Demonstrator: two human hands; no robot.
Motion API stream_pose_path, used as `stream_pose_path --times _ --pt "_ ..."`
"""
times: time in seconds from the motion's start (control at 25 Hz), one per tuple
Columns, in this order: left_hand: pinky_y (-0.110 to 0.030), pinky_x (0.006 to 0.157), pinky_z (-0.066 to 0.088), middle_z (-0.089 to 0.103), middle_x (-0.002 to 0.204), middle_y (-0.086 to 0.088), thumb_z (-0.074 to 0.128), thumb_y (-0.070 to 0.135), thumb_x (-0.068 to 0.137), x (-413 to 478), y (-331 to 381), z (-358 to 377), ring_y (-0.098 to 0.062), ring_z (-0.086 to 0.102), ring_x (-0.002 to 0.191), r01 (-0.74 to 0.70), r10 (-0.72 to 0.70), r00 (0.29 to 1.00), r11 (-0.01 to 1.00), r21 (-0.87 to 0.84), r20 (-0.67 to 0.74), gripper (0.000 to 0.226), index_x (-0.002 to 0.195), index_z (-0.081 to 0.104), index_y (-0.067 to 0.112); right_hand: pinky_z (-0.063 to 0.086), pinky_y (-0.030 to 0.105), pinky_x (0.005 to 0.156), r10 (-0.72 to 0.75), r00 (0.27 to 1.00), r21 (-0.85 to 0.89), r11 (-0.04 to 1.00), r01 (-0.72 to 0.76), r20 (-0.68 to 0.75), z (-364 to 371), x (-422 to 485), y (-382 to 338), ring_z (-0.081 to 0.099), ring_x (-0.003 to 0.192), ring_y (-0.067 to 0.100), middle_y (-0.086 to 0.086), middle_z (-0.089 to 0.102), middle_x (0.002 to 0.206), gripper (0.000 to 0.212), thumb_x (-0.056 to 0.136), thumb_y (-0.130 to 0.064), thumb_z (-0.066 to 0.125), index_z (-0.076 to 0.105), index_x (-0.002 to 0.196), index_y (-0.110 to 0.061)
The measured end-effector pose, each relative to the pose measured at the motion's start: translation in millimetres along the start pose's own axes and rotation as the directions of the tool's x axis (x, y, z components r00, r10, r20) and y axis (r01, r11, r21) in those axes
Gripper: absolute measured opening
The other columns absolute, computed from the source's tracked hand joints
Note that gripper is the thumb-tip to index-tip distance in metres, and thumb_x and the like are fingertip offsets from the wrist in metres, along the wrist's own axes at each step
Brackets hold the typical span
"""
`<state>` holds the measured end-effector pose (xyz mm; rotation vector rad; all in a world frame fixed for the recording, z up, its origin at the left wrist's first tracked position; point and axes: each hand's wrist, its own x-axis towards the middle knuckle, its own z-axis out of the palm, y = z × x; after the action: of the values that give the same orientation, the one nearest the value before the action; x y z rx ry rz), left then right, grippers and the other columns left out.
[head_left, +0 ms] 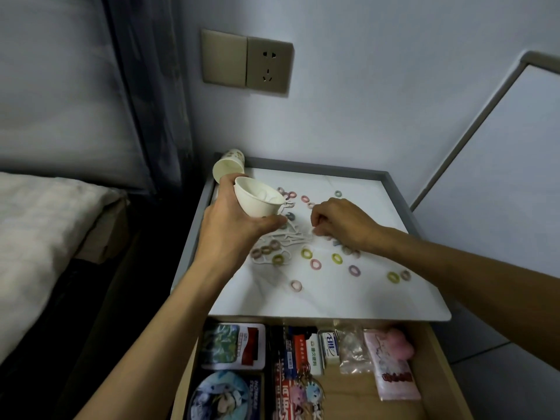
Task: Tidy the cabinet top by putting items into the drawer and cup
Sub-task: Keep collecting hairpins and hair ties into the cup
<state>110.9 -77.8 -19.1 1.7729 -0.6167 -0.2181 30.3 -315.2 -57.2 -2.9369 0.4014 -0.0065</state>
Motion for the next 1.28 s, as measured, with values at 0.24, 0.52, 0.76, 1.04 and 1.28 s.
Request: stream_pose_path --times 0.24,0.52,0.76,1.04,1.28 --pt "-0.01 0.056 0.047 0.057 0.095 0.013 0.089 0.023 0.064 -1 2 -3 -0.003 0.058 0.082 -0.001 0.001 1.0 1.0 -0.007 0.001 0.068 0.116 0.045 0.026 0.038 0.019 0.063 -0.075 0.997 0.066 0.995 0.073 0.034 20 8 -26 0.054 0.081 0.009 -0.011 0.056 0.085 0.021 0.086 -0.027 0.071 0.064 0.104 -0.02" --pt "-0.023 0.068 0.052 0.06 0.109 0.003 0.089 0.028 0.064 1 -1 -1 -0.016 0.06 0.095 -0.01 0.011 1.0 0.999 0.048 -0.011 0.073 0.122 0.046 0.023 0.05 0.032 0.075 -0.002 1.0 0.149 0.989 0.005 -0.018 30 3 -27 0.059 0.087 0.016 -0.005 0.061 0.096 0.02 0.085 -0.022 0.072 0.056 0.097 -0.022" --pt "-0.02 0.067 0.052 0.058 0.103 0.009 0.089 0.028 0.064 2 -1 -1 -0.011 0.059 0.092 -0.018 0.019 1.0 0.999 0.051 -0.012 0.072 0.119 0.044 0.026 0.043 0.024 0.073 -0.013 0.999 0.129 0.991 0.019 -0.048 29 0 -28 0.054 0.085 0.014 -0.005 0.053 0.094 0.017 0.085 -0.015 0.073 0.062 0.099 -0.015" --pt "-0.018 0.064 0.049 0.056 0.102 0.01 0.089 0.028 0.065 2 0 -2 -0.009 0.058 0.09 -0.011 0.011 1.0 0.999 0.036 -0.008 0.07 0.117 0.042 0.028 0.044 0.018 0.069 0.082 0.995 0.2 0.977 -0.071 -0.049 33 1 -28 0.06 0.081 0.012 -0.007 0.06 0.09 0.021 0.085 -0.013 0.073 0.062 0.102 -0.018" --pt "-0.021 0.068 0.052 0.057 0.109 0.005 0.09 0.029 0.064 3 0 1 -0.015 0.058 0.095 -0.018 0.018 1.0 0.998 0.053 -0.012 0.076 0.123 0.043 0.025 0.046 0.015 0.069 0.194 0.981 0.289 0.94 -0.181 -0.013 31 1 -26 0.063 0.086 0.014 -0.004 0.062 0.094 0.031 0.08 -0.011 0.079 0.063 0.106 -0.015"
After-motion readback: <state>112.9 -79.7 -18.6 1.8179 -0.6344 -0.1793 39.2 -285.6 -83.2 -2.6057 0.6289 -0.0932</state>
